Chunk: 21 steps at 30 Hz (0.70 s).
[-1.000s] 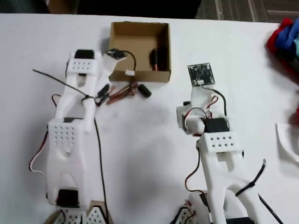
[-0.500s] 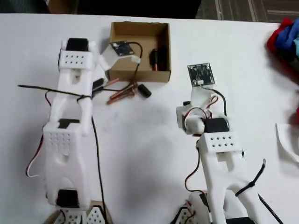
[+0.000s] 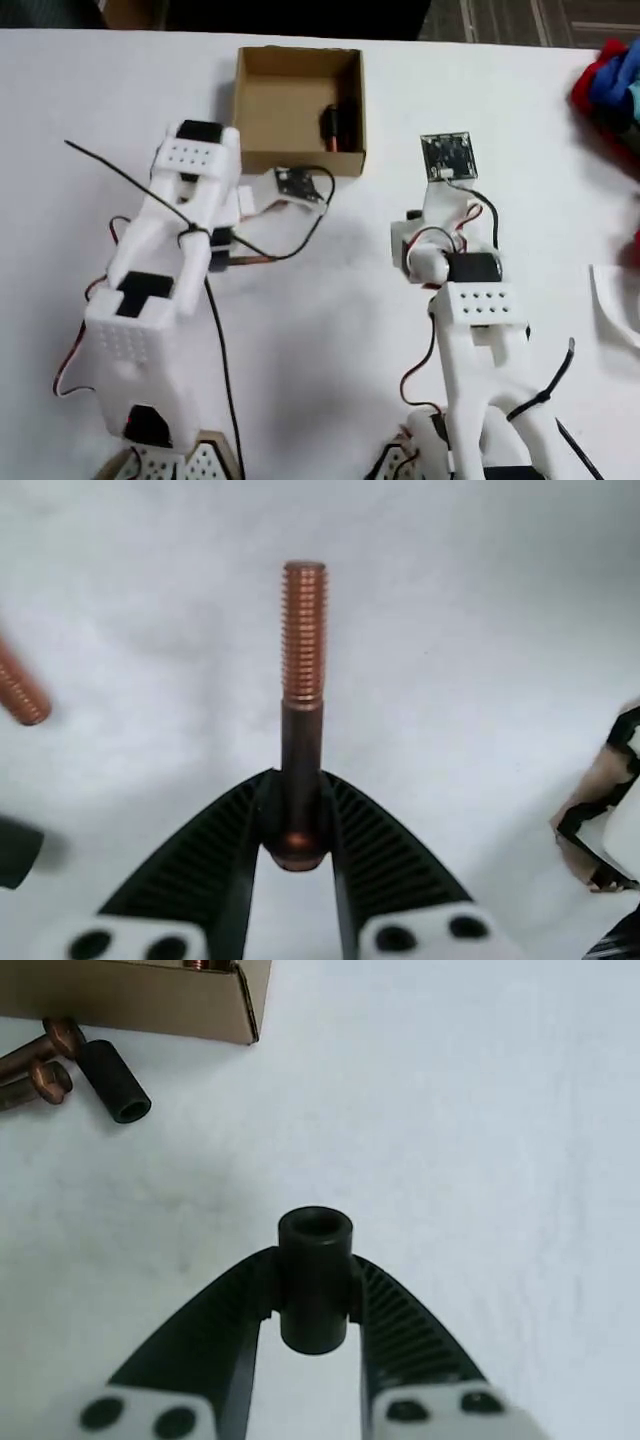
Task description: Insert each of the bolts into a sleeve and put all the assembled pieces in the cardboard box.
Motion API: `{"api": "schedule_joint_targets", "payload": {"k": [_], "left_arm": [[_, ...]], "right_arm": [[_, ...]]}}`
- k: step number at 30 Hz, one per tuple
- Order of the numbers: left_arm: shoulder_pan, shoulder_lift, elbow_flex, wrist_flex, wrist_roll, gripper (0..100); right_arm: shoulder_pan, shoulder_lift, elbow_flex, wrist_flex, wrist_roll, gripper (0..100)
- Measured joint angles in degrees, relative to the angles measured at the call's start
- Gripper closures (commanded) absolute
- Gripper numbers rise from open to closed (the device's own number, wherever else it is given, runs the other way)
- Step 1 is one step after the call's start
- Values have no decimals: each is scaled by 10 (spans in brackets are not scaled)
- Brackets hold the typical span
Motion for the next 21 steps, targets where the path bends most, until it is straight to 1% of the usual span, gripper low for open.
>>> {"api": "schedule_joint_targets", "payload": {"k": [7,12,15,18,21], "left_arm": [[0,-1,7,-18,-1,969],[0,57,7,-43,40,961],[0,95,7,-61,62,887],[-6,116,-13,-61,96,801],[-21,121,-49,-50,129,801]], "right_arm": [[1,0,0,0,0,978],[1,0,0,0,0,978],[0,0,7,-2,0,978],[0,0,10,-9,0,978],[0,1,15,-14,0,978]]}}
